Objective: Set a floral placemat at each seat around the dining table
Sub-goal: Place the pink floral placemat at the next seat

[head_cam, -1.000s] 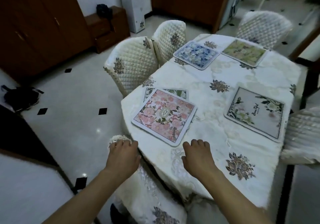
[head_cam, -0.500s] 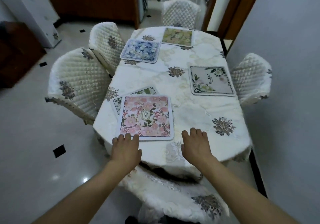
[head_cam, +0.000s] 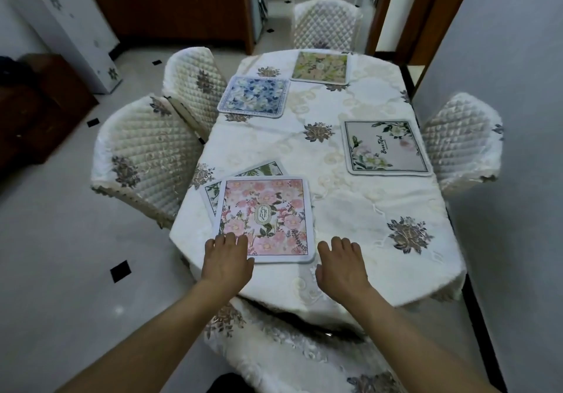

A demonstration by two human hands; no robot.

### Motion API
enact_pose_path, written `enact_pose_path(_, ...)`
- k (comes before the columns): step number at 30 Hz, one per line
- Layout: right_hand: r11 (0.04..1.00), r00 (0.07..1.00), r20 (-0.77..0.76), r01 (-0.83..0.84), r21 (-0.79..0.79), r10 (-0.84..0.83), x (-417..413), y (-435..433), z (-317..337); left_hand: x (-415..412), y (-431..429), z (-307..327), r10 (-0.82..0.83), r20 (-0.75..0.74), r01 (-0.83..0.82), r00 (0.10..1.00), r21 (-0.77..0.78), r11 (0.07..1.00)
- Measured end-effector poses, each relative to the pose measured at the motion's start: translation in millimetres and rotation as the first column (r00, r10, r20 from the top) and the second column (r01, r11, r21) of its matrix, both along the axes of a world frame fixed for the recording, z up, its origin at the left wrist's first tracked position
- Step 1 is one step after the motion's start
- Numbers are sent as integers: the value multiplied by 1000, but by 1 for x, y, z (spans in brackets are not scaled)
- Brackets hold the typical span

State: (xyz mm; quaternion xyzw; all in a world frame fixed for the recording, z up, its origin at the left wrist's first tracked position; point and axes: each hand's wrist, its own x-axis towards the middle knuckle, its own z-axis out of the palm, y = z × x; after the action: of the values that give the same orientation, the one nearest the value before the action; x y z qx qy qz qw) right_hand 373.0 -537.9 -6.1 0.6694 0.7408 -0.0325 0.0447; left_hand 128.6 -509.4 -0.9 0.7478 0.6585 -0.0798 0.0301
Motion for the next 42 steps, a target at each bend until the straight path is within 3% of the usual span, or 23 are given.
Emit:
enact_pose_path(6, 991, 998, -52, 32, -133, -39, -13, 36, -31, -26, 34, -31, 15, -13, -16, 1000, -69, 997)
enact_pose_path(12, 950, 979, -40, 184, -254, -200, -25, 72, -73, -55, 83, -76, 114, 5, -110, 994, -203, 973)
enact_pose_path(16, 917, 948, -55, 286, -277, -313, -31, 80, -94, -66, 96, -95, 264, 161, -201, 951, -328, 923)
enact_pose_path(21, 845, 814, -251, 459, -275, -524, -44, 90, -101, -71, 103, -98, 450, 373, -297, 812, -399, 867)
enact_pose_path(26, 676, 544, -402, 568, -470, -737, -43, 93, -98, -72, 106, -100, 665, 595, -444, 451, -497, 745)
enact_pose_path(28, 667, 529, -410, 541, -512, -743, -40, 91, -99, -75, 107, -101, 708, 627, -512, 326, -512, 689)
enact_pose_path(30, 678, 534, -423, 514, -526, -732, -39, 88, -101, -79, 111, -105, 747, 605, -550, 276, -538, 639)
enact_pose_path(36, 741, 565, -481, 476, -474, -671, -30, 81, -108, -80, 110, -103, 716, 622, -492, 319, -537, 685)
enact_pose_path(42, 783, 590, -519, 521, -341, -618, 4, 62, -99, -42, 86, -85, 480, 747, -306, 460, -374, 875)
